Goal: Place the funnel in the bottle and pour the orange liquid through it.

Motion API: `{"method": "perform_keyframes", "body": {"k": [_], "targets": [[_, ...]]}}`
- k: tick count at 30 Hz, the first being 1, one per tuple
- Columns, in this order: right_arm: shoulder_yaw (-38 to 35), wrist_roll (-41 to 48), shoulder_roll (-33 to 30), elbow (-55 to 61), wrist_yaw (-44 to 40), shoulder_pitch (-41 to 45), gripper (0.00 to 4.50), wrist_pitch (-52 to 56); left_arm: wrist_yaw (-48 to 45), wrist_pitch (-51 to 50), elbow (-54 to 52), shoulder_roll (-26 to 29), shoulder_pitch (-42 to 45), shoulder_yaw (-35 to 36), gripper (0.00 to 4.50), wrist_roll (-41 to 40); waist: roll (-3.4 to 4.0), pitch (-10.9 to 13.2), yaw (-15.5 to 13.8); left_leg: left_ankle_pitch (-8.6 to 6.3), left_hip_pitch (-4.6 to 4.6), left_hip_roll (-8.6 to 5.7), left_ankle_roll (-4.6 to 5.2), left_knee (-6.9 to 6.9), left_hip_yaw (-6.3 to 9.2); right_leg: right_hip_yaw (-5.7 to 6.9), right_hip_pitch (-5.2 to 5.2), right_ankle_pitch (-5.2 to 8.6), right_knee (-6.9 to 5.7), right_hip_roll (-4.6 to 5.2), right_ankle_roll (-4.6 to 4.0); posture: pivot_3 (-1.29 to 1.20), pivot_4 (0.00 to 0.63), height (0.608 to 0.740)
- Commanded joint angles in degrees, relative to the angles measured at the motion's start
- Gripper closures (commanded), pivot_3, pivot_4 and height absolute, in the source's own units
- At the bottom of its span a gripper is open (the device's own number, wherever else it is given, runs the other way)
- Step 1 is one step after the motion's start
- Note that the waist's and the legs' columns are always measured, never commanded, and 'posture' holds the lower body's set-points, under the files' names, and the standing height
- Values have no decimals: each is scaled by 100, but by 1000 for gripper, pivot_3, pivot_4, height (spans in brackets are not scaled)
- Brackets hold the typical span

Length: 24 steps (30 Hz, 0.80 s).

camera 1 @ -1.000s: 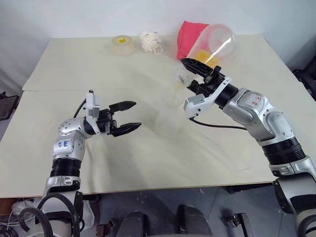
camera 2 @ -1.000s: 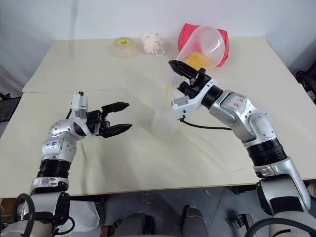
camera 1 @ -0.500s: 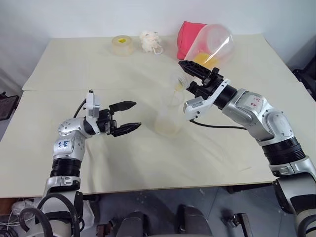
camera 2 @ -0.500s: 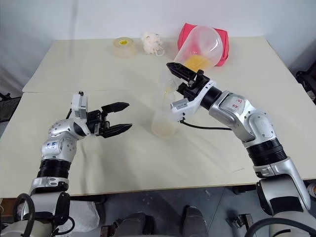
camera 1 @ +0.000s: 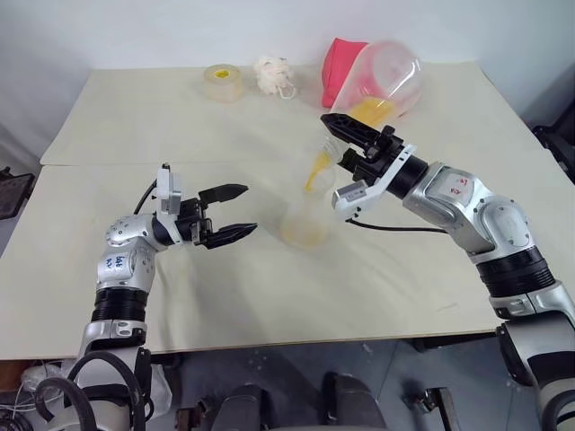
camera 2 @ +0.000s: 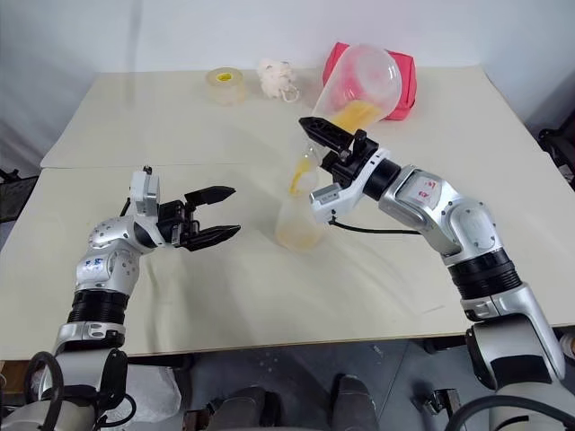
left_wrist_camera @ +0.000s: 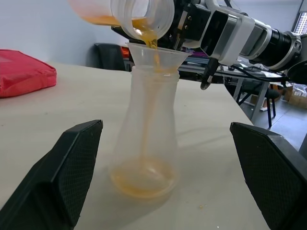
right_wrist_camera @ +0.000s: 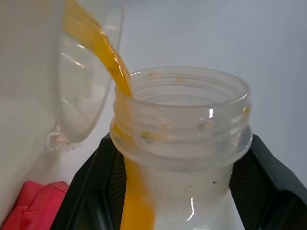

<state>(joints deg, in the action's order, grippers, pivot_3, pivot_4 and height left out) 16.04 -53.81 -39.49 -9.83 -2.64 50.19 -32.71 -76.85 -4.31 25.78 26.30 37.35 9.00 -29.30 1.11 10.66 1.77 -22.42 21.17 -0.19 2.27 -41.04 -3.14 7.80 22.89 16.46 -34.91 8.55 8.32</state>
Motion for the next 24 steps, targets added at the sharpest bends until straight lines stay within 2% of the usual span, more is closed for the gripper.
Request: {"method": "perform_keyframes", "body": {"k": [1, 24], "targets": [[-38, -10, -82, 43, 178, 161, 2047, -74, -56, 29, -72, 71, 68, 27, 0, -32, 0, 0, 0, 0, 0, 0, 0, 0, 0, 0, 0, 0, 0, 0, 0, 0, 150, 740], [119, -496, -312, -280, 771, 431, 2047, -462, -86, 87, -58, -14, 73, -100, 0, 40, 0, 0, 1, 0, 0, 4, 0, 1, 0, -1, 0, 0, 0, 0, 0, 0, 150, 740]]}}
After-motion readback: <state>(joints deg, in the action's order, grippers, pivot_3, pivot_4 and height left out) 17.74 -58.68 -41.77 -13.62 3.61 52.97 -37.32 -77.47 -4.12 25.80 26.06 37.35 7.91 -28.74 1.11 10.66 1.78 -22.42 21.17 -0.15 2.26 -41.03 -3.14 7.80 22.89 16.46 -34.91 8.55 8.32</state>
